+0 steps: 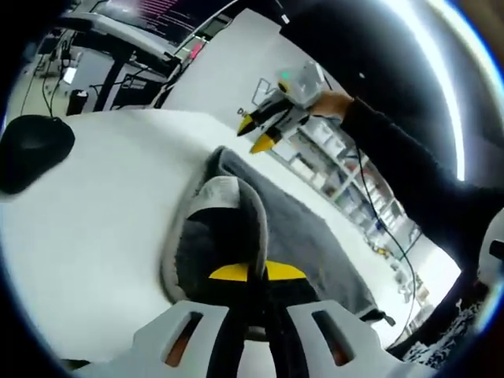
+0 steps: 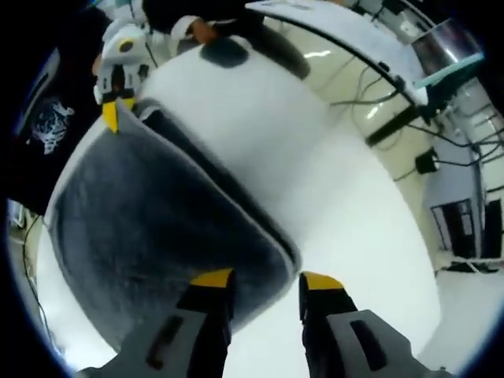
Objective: Open the folded towel by lifting each exposed corner and separating the folded layers until the towel lies flat within the target outline without major curled edges
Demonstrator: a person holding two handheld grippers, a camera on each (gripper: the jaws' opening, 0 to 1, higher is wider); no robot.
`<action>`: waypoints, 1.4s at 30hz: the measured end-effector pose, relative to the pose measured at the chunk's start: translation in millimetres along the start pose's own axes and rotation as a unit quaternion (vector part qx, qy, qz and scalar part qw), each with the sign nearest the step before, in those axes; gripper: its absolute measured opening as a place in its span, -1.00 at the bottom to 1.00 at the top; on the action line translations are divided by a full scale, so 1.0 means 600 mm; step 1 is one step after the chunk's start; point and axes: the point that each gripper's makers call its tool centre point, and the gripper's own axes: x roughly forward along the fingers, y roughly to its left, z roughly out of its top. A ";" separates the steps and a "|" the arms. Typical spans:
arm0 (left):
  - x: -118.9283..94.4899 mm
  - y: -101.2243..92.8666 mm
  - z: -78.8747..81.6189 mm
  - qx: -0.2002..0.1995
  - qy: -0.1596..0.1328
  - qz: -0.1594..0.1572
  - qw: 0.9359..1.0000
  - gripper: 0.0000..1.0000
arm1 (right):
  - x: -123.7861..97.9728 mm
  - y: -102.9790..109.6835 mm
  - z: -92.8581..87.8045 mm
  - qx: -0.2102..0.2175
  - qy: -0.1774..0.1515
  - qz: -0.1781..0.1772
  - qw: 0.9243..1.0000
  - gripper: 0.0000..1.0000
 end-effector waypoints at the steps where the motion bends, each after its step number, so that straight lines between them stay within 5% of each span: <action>1: 0.000 -0.001 0.000 0.001 -0.001 0.001 1.000 -0.94 | 0.003 0.001 0.001 0.000 -0.001 0.000 1.000 -0.44; 7: 0.000 0.001 -0.002 0.023 0.003 0.004 1.000 -0.97 | 0.016 -0.002 0.001 0.001 0.006 0.006 1.000 -0.63; 30: -0.001 0.000 0.003 0.015 -0.002 -0.006 1.000 -0.98 | 0.063 -0.001 -0.010 -0.020 0.022 0.008 1.000 -0.72; 36: 0.000 0.000 0.002 0.015 -0.001 -0.007 1.000 -0.98 | 0.069 -0.008 -0.009 -0.030 0.023 0.002 0.999 -0.90; 42: 0.002 0.001 0.004 0.018 -0.002 -0.008 1.000 -0.98 | 0.076 -0.012 -0.008 -0.030 0.026 0.008 0.999 -0.81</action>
